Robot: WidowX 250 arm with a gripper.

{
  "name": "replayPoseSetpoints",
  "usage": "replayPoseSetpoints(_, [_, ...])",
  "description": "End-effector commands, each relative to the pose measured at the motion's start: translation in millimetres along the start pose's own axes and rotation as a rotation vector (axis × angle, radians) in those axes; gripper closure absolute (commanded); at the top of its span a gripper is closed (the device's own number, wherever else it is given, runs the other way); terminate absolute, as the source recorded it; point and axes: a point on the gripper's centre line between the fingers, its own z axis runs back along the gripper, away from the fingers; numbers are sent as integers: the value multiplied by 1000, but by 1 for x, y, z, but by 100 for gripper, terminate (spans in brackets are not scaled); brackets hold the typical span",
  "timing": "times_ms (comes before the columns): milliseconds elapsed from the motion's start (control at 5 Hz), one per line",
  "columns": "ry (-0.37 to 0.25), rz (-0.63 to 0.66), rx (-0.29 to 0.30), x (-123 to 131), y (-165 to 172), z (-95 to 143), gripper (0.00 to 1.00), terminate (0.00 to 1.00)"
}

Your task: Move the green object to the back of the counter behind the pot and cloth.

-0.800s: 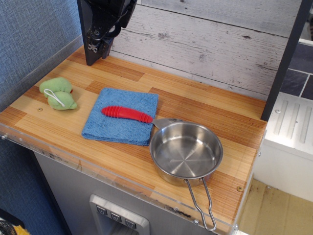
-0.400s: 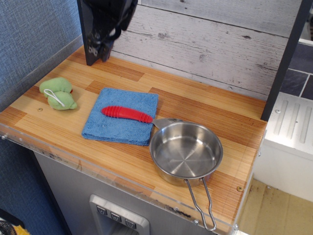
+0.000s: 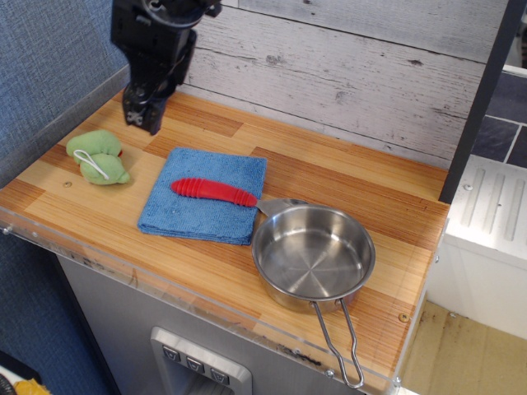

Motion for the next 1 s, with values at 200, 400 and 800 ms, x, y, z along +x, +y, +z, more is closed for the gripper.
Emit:
replayPoseSetpoints(200, [34, 220, 150, 39, 11, -62, 0, 0])
replayPoseSetpoints(400, [52, 272, 188, 37, 16, -83, 0, 0])
replayPoseSetpoints(800, [47, 298, 243, 42, 14, -121, 0, 0])
